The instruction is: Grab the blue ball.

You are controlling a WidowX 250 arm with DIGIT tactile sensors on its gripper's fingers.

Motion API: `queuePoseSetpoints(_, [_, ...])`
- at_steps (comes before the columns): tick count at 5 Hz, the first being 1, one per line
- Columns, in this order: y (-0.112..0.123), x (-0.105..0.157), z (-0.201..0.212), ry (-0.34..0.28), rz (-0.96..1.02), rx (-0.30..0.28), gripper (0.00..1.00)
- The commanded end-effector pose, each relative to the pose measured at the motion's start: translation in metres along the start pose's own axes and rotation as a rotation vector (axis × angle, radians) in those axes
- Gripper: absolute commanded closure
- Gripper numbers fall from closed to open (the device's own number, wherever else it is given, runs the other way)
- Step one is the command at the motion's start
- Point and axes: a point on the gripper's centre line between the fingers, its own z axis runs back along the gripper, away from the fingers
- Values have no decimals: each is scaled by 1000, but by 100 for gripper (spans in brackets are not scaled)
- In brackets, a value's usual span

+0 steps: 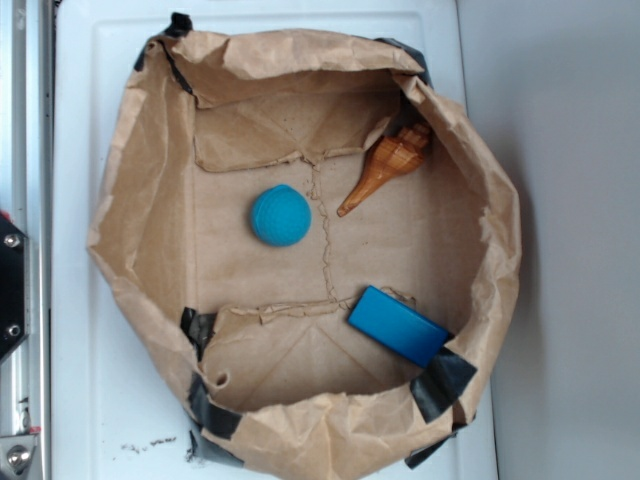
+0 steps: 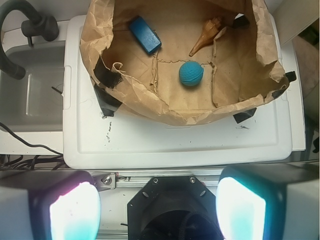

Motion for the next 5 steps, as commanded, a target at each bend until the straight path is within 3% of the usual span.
queuePoseSetpoints(1, [0,0,0,0,0,0,0])
queuePoseSetpoints(3, [13,69,-19,-68,-26,-46,0])
queuePoseSetpoints(4, [29,106,-25,-81,-58,-106,0])
queuePoseSetpoints(5, [29,106,-25,-81,-58,-106,0])
